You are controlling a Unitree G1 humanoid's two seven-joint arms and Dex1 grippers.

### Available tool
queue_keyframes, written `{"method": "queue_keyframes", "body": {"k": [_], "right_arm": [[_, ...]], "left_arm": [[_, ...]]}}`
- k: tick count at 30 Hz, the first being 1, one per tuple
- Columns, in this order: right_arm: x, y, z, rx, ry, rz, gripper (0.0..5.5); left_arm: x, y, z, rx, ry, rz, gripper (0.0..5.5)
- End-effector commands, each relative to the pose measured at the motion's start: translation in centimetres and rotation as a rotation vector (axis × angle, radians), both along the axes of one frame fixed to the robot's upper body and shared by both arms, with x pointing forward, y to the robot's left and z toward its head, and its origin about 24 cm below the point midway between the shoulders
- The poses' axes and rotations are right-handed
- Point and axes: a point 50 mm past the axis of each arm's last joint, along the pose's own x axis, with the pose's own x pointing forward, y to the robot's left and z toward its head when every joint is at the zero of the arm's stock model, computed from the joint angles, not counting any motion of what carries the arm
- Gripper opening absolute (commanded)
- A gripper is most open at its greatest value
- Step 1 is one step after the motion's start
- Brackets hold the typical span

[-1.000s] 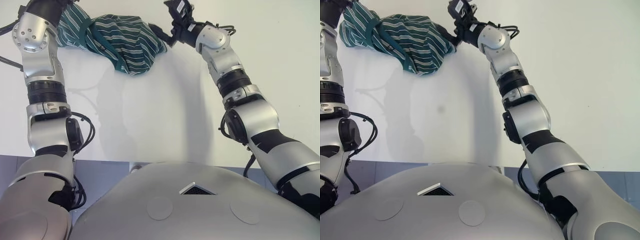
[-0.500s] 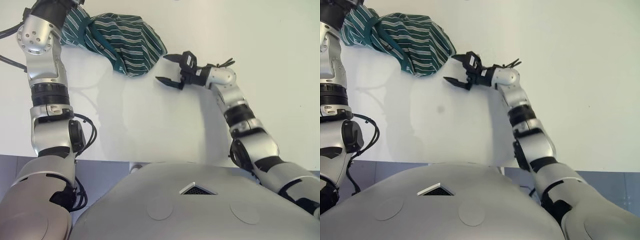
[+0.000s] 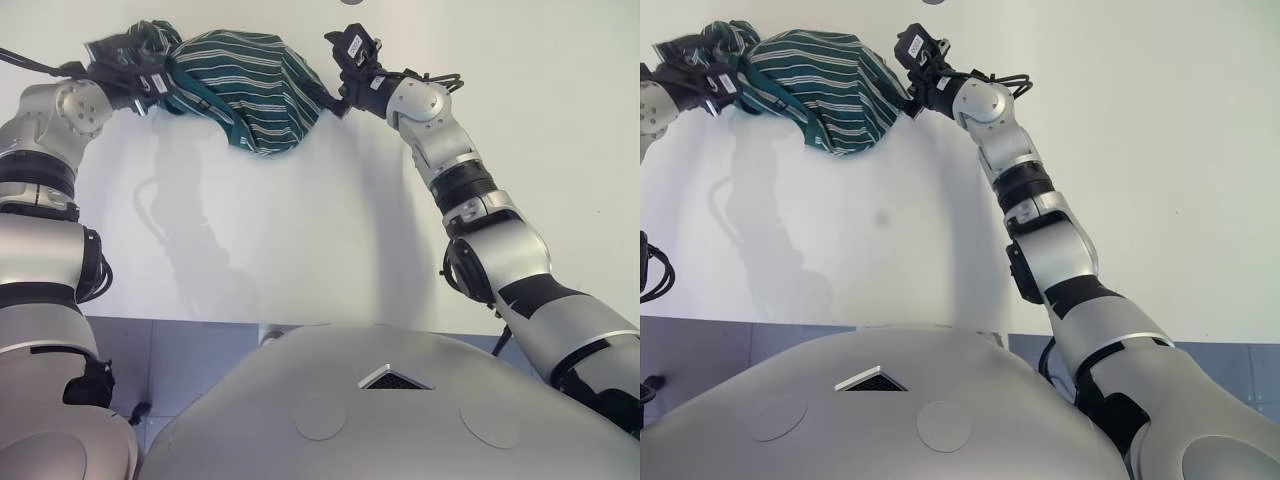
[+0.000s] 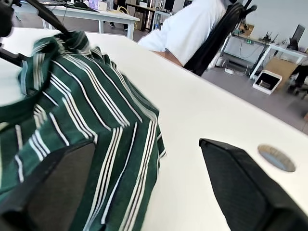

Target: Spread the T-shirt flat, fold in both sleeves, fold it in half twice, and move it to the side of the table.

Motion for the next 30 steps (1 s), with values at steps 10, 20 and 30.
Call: {"method": "queue_keyframes", "body": {"k": [10, 20, 30], "right_arm": [[1.1, -4.3, -1.8, -0.041, 0.071, -0.135, 4.02], [-2.3, -18.2, -5.9, -0.558, 0.134, -0.281, 4.02], [-1.3, -20.5, -2.6, -0.461, 0.053, -0.358, 4.02]], "left_arm": [[-3.2, -12.9, -3.9, -0.626, 0.212, -0.407, 3.73], [-1.7, -6.9, -5.2, -0.164, 0.007, -0.237, 3.73], [-1.1, -10.6, 3.2, -0.727, -0.387, -0.426, 3.73]]}}
